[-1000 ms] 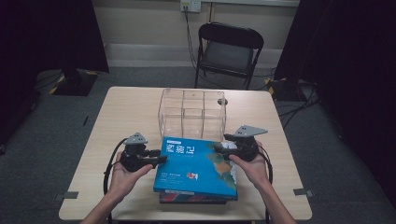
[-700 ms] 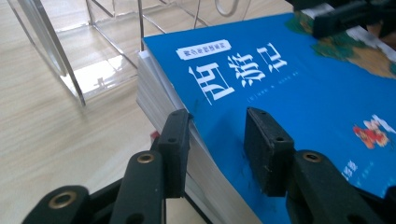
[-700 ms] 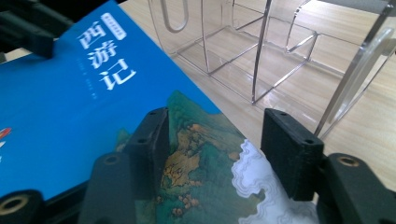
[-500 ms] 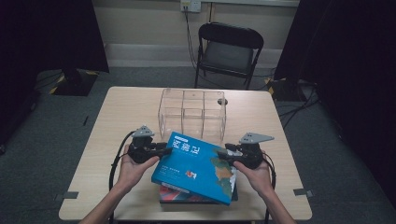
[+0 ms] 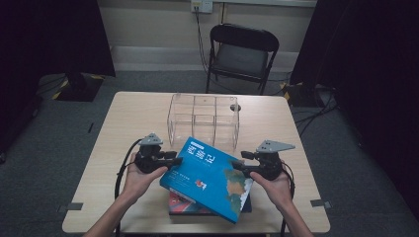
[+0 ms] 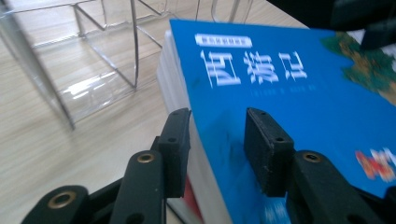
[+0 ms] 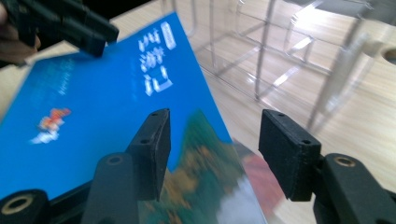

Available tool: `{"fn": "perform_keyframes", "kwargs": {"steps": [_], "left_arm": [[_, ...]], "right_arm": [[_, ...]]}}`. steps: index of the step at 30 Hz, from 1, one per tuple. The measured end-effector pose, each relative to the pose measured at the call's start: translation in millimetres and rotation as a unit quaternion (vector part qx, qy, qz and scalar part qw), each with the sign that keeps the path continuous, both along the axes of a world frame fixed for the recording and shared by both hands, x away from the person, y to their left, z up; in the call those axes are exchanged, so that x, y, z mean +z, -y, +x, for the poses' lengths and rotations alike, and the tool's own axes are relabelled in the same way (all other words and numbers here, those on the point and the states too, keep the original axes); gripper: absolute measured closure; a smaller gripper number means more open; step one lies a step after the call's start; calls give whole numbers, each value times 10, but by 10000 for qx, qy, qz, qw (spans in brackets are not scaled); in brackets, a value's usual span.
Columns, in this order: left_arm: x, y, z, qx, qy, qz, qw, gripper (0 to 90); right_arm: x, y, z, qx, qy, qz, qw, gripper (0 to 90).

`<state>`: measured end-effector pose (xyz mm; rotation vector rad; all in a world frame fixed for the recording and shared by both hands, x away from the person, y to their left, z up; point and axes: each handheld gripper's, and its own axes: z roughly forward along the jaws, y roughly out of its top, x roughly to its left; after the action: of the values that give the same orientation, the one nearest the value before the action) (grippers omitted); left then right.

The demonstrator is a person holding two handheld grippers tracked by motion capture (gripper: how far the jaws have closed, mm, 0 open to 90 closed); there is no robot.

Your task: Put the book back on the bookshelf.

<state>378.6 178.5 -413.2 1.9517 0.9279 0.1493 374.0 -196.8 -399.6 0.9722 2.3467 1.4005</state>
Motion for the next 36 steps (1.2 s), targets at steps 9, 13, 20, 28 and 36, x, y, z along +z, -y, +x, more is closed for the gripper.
{"fn": "perform_keyframes", "kwargs": {"steps": [9,13,20,28,36], "left_arm": [[-32,-229,-461,-243,51,-131,9996,527],[-44,-259,-627,-474,308,128,9983,533],[-141,-274,-618,-452,115,2,9989,514],[-124,-246,-577,-422,285,131,9986,521],[-159,-196,-351,40,287,59,9996,525]], "right_arm": [[-139,-200,131,93,-236,-70,9997,495],[-163,-181,148,88,-341,63,9994,510],[-155,-193,138,104,-364,21,9993,543],[-159,-183,118,63,-388,4,9992,546],[-189,-19,-84,-61,-362,123,9992,542]]}}
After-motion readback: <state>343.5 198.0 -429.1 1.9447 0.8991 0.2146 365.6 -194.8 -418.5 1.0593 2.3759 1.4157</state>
